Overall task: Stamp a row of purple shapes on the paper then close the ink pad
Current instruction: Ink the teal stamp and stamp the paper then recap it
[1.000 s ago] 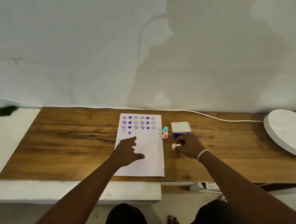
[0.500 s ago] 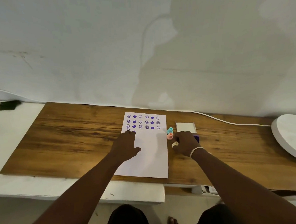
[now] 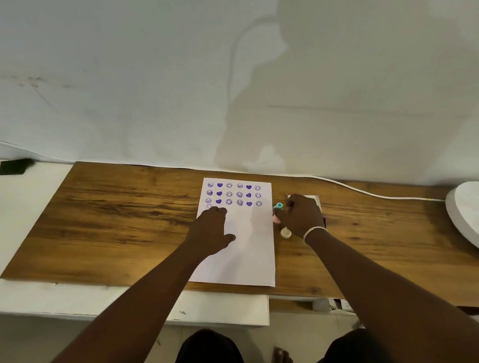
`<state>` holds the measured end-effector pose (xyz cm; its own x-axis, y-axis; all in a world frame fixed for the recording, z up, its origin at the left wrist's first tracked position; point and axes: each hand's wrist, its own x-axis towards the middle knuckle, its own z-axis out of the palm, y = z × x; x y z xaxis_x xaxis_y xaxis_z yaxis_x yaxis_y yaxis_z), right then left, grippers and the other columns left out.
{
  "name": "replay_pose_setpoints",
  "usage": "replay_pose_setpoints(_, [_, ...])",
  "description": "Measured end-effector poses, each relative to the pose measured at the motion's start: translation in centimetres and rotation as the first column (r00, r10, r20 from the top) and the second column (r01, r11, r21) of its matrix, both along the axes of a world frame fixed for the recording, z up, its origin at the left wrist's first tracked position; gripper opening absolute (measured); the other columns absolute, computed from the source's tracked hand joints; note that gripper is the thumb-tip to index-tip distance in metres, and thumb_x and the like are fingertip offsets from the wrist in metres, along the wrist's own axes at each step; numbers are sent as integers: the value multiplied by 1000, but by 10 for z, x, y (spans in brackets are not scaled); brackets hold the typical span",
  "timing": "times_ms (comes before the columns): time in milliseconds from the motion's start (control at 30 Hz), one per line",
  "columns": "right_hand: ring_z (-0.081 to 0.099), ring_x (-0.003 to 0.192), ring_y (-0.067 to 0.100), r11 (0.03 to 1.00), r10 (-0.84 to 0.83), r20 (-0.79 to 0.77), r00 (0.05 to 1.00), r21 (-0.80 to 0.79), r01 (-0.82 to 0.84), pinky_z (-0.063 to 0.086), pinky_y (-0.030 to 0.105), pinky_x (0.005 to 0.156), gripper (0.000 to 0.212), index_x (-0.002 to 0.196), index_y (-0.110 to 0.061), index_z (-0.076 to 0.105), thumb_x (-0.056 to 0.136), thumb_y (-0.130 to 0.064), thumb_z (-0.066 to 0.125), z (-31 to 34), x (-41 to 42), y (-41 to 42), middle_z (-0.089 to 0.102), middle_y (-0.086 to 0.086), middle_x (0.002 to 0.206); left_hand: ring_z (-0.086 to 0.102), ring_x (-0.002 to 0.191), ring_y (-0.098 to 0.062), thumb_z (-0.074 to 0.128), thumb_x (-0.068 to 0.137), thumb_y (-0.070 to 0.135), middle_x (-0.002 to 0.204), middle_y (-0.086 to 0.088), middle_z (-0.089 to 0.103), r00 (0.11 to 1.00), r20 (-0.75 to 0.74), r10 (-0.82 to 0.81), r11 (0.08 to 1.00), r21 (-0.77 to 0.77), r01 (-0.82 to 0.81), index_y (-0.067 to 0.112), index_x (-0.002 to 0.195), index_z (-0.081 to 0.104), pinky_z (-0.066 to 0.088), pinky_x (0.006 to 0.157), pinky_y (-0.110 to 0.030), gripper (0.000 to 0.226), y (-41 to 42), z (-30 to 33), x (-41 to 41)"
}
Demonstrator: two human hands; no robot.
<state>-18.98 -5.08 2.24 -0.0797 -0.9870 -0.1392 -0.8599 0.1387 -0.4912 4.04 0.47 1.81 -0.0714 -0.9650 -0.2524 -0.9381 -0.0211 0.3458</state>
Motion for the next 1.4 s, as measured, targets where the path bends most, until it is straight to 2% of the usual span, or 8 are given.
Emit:
replay_pose_setpoints(167, [62,106,24,1000,23,-70,997,-10,-24,34,22,79,36,115,-13,67,89,-37,63,8,2,-26,68,6,118,35,141,-23,68,84,46,150,-5,41,999,-39,-5,1000,-1,5,14,145,35,32,115,-37,77,1,-3,0])
replay_pose_setpoints(300, [64,94,25,993,104,-122,987,63,-97,52,31,79,35,97,-9,73,84,-41,67,9,9,-43,70,7,102,36,140,-23,69,83,46,150,-5,41,998,-69,9,1000,4,-9,14,145,36,32,115,-37,77,2,-5,-1])
replay_pose_setpoints(467, [66,85,22,981,167,-178,970,131,-145,52,29,72,29,90,-9,75,80,-35,72,-5,14,-49,71,5,91,39,138,-23,69,83,47,148,-7,44,996,-84,-1,1000,-24,-1,12,144,38,31,114,-34,77,-1,-5,-1])
replay_pose_setpoints(634, [69,84,24,999,-19,57,998,39,16,55,31,76,8,76,-13,78,73,-17,72,-3,2,-56,75,6,86,38,140,-21,71,82,45,150,-4,43,979,-200,49,997,-44,-59,14,143,41,29,116,-33,74,-6,3,-6])
replay_pose_setpoints(700, [71,78,28,985,-170,476,863,94,142,59,43,82,8,73,-15,78,76,-11,72,5,-1,-50,75,9,80,51,128,-20,74,80,40,142,-3,52,937,-335,96,989,-70,-126,14,137,49,40,108,-33,68,-10,8,-12])
replay_pose_setpoints(767, [70,79,31,955,-295,784,546,256,148,60,42,81,7,84,-7,76,82,-5,70,16,-2,-36,74,17,87,62,110,-15,78,78,36,131,-1,61,865,-488,119,982,-73,-176,15,130,56,50,90,-24,60,-15,16,-19])
replay_pose_setpoints(934, [69,80,22,901,-373,903,214,408,-149,61,30,75,26,112,6,67,89,-6,64,43,-6,6,73,17,97,63,102,-7,78,79,28,121,6,66,669,-737,94,985,-29,-170,21,128,60,49,78,-11,53,-19,44,-37])
replay_pose_setpoints(1401, [69,75,17,907,-316,925,209,359,-219,58,23,65,19,99,0,72,83,-11,67,46,-25,30,72,15,91,63,73,10,78,79,18,88,9,69,739,-666,-105,986,-166,-8,13,106,75,45,68,0,27,-12,68,-61])
